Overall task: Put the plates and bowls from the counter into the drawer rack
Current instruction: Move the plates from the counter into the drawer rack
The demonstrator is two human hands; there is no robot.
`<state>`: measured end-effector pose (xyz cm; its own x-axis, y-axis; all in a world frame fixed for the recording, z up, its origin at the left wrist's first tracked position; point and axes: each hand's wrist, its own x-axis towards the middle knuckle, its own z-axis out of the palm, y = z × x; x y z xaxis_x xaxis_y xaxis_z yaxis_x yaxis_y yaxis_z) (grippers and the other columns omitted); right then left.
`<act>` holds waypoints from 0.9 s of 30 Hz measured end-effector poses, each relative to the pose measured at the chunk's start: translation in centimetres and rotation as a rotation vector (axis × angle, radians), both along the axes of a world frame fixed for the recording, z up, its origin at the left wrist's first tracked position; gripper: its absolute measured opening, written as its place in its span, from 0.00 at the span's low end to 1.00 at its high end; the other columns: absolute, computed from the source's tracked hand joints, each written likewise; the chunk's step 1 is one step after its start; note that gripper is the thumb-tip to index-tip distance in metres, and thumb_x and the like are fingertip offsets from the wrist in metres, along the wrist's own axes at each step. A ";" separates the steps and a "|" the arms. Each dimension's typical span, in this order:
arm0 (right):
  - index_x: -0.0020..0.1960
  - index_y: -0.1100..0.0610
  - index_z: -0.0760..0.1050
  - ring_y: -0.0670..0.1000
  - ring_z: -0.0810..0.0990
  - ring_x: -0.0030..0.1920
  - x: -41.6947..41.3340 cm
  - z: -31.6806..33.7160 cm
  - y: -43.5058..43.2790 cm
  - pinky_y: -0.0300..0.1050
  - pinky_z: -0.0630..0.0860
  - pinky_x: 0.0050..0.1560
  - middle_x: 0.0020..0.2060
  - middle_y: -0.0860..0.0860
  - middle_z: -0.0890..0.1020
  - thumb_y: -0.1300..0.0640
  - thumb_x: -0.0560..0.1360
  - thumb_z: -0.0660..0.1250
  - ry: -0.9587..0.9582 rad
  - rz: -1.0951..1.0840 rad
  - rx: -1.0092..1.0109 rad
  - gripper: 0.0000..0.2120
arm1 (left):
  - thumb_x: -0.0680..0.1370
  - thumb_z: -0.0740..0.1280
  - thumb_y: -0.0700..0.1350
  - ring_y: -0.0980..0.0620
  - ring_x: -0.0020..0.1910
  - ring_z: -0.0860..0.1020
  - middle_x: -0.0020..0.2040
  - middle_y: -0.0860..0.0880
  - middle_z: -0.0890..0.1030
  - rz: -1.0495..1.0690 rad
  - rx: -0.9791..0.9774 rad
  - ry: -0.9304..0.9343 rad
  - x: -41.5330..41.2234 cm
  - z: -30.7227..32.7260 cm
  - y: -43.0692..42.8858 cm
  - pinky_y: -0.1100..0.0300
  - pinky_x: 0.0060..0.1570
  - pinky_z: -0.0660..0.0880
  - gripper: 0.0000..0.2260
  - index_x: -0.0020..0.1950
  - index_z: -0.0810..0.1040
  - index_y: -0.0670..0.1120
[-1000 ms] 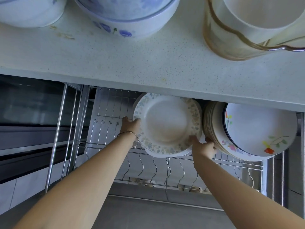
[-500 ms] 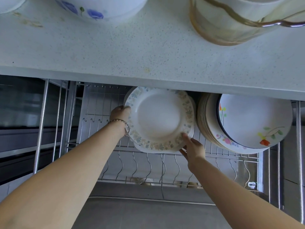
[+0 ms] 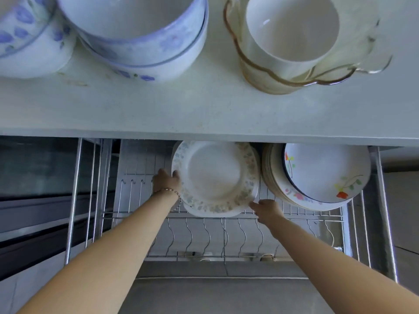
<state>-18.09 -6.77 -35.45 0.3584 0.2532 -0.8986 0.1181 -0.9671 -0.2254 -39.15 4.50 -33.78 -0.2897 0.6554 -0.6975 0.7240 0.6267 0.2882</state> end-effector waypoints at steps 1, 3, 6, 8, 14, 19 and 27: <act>0.33 0.54 0.66 0.53 0.70 0.35 0.6 0.7 -0.1 0.44 0.70 0.39 0.33 0.53 0.72 0.58 0.74 0.63 -0.004 0.096 -0.057 0.12 | 0.80 0.56 0.44 0.39 0.59 0.75 0.61 0.37 0.76 -0.086 0.002 -0.003 0.2 1.2 -0.6 0.52 0.56 0.72 0.16 0.62 0.71 0.35; 0.40 0.58 0.71 0.53 0.77 0.42 1.9 3.7 0.0 0.39 0.73 0.38 0.38 0.55 0.78 0.60 0.78 0.58 0.026 0.344 -0.177 0.08 | 0.81 0.54 0.42 0.45 0.50 0.76 0.52 0.46 0.76 -0.308 -0.053 -0.058 0.8 4.1 -1.7 0.59 0.48 0.70 0.11 0.50 0.75 0.42; 0.58 0.62 0.73 0.56 0.81 0.55 4.4 9.8 -0.2 0.44 0.78 0.49 0.55 0.58 0.80 0.59 0.79 0.58 0.030 0.656 -0.197 0.11 | 0.80 0.53 0.40 0.50 0.40 0.70 0.40 0.46 0.70 -0.551 -0.232 -0.083 3.4 9.9 -2.8 0.62 0.38 0.66 0.11 0.39 0.68 0.46; 0.60 0.62 0.74 0.56 0.80 0.59 6.5 14.0 -0.8 0.43 0.78 0.46 0.55 0.57 0.81 0.55 0.79 0.58 -0.001 0.714 -0.188 0.15 | 0.80 0.54 0.40 0.47 0.45 0.75 0.42 0.43 0.75 -0.663 -0.323 -0.084 6.2 13.9 -3.6 0.61 0.39 0.71 0.09 0.48 0.73 0.42; 0.66 0.59 0.73 0.54 0.75 0.63 14.1 26.4 -3.0 0.42 0.70 0.61 0.64 0.55 0.76 0.53 0.78 0.59 -0.222 0.683 0.015 0.19 | 0.80 0.55 0.39 0.40 0.55 0.77 0.56 0.36 0.78 -0.983 -0.165 -0.145 18.0 25.4 -5.4 0.52 0.56 0.72 0.14 0.56 0.77 0.35; 0.66 0.58 0.72 0.53 0.76 0.63 24.1 34.7 -7.3 0.42 0.70 0.63 0.64 0.54 0.77 0.52 0.77 0.61 -0.355 0.496 0.155 0.19 | 0.78 0.54 0.38 0.41 0.43 0.76 0.37 0.40 0.76 -1.077 0.000 -0.237 29.1 32.6 -7.7 0.55 0.43 0.69 0.13 0.37 0.75 0.42; 0.61 0.60 0.76 0.54 0.77 0.59 43.8 40.5 -14.7 0.44 0.72 0.60 0.58 0.54 0.80 0.55 0.77 0.59 -0.534 0.313 0.294 0.16 | 0.77 0.55 0.40 0.46 0.47 0.76 0.49 0.44 0.79 -1.053 0.162 -0.247 49.5 35.9 -13.3 0.57 0.52 0.74 0.10 0.42 0.75 0.45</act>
